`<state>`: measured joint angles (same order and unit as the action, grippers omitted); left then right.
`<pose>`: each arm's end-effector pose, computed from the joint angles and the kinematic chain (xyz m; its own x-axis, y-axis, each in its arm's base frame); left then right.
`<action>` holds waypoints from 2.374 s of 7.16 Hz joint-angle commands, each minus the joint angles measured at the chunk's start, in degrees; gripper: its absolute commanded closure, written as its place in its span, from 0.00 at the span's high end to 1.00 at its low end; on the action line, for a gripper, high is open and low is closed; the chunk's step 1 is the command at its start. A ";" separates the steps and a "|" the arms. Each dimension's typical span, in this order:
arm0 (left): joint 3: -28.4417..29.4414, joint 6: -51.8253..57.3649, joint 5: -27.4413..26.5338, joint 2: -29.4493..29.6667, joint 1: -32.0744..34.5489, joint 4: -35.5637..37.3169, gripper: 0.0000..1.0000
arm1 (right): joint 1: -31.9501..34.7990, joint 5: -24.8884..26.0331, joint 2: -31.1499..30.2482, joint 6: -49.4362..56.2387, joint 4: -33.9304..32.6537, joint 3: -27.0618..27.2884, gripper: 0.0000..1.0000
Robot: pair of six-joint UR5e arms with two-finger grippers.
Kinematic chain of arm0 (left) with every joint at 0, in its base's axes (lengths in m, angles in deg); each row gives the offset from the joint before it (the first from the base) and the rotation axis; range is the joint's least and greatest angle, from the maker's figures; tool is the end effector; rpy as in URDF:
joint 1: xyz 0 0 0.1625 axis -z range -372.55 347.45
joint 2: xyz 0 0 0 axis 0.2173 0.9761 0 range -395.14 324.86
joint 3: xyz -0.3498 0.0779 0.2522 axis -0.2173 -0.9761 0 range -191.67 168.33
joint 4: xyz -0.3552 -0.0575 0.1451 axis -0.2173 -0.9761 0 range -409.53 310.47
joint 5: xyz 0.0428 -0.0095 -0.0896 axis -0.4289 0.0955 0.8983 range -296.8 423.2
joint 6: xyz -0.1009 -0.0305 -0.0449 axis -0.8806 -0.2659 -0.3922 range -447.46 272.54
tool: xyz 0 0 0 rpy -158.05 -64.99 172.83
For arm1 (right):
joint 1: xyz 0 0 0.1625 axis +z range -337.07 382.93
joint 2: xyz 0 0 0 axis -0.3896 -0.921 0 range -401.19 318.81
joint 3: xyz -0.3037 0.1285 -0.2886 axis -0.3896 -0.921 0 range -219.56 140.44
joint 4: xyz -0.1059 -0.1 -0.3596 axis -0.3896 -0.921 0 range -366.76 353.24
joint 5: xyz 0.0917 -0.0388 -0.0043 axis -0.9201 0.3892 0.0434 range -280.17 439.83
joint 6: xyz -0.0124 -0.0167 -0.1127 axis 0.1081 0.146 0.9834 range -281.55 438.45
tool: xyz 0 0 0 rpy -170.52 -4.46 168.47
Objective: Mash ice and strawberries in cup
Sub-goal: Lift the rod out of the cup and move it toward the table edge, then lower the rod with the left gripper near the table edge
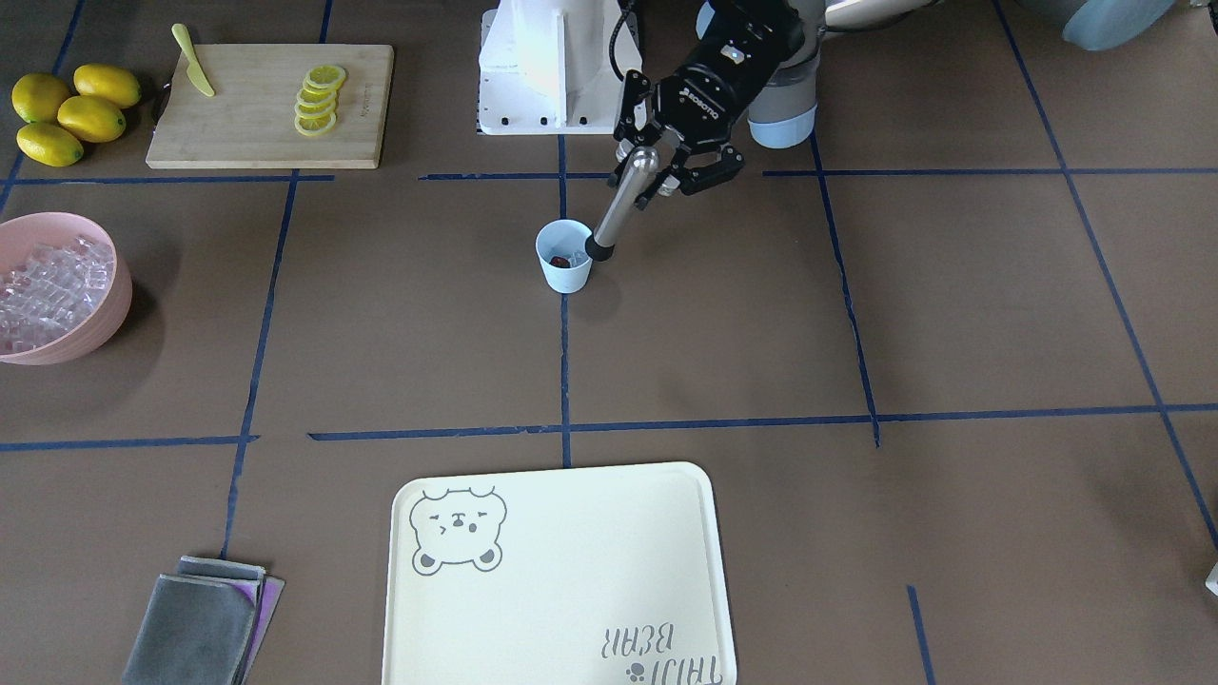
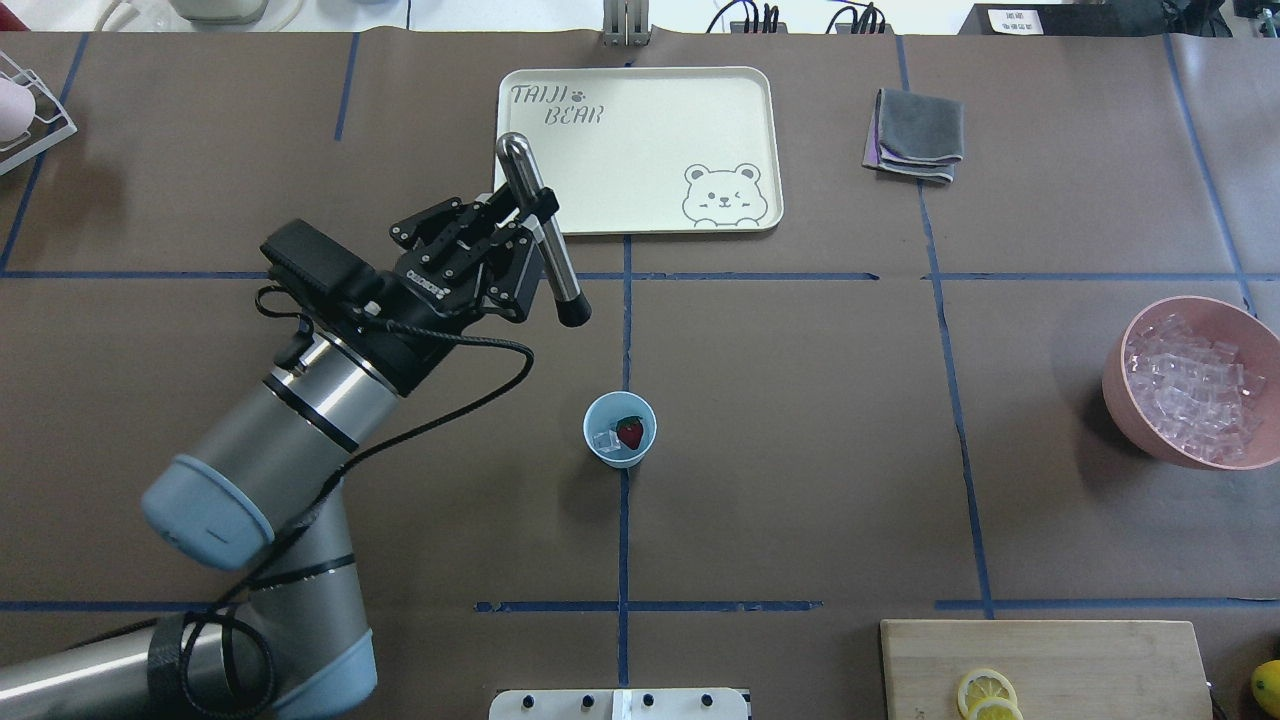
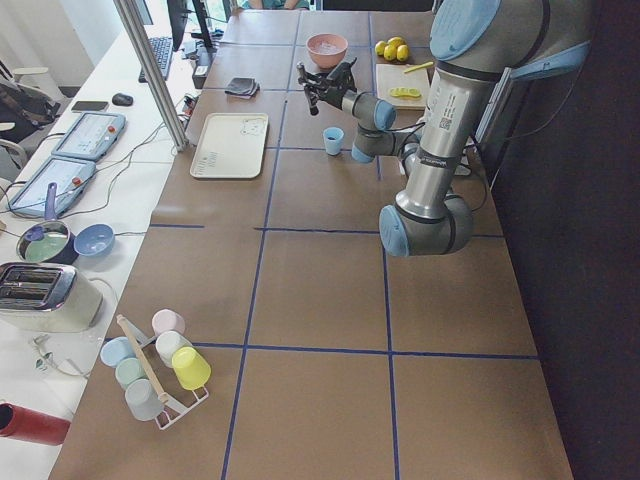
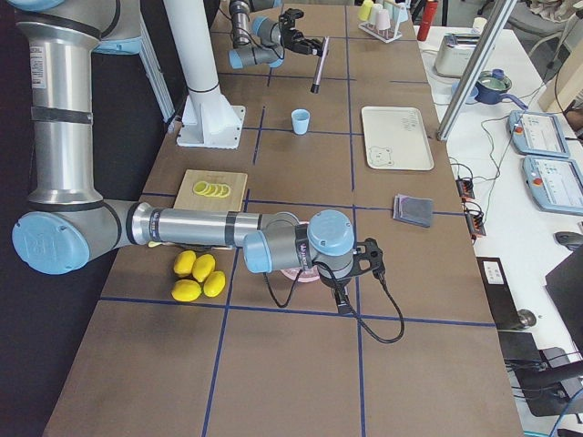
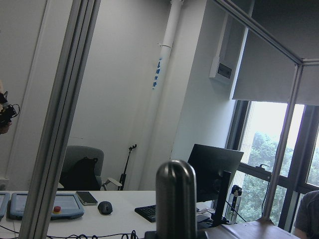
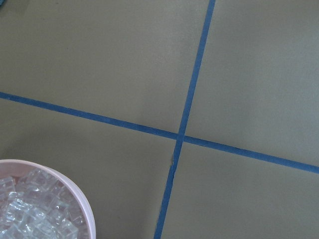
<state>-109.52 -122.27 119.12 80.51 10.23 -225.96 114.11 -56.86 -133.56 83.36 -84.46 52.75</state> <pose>0.4086 -0.3857 0.2227 0.3682 0.5829 -0.7243 0.8164 0.1700 0.5519 0.0594 -0.4591 0.6564 0.6882 -0.2232 0.6904 0.0388 0.9615 0.2722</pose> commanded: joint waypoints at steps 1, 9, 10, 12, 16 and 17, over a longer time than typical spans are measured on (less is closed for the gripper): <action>-0.06 -10.05 12.21 -4.79 9.68 4.75 0.00 | -0.13 0.19 0.35 -0.07 0.09 -0.02 0.99; 1.43 -25.56 51.29 -12.88 32.05 33.43 0.00 | -0.30 0.10 0.96 -0.16 0.44 -0.11 0.99; 1.52 -27.74 54.96 -13.86 33.89 35.43 0.00 | -0.30 0.10 1.22 -0.24 0.53 -0.11 0.99; 1.70 -28.29 62.26 -15.79 37.41 39.30 0.00 | -0.30 0.10 1.67 -0.33 0.35 -0.46 0.99; 7.74 -23.93 70.54 -20.55 38.03 40.11 0.00 | -0.39 0.10 1.67 -0.24 0.44 -0.73 0.99; 10.20 -18.59 70.46 -21.42 38.21 40.11 0.00 | -0.39 0.10 1.67 -0.24 0.44 -0.73 0.99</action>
<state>-102.20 -145.95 188.95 59.96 48.21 -185.84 113.74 -56.75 -131.91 83.10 -84.07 52.07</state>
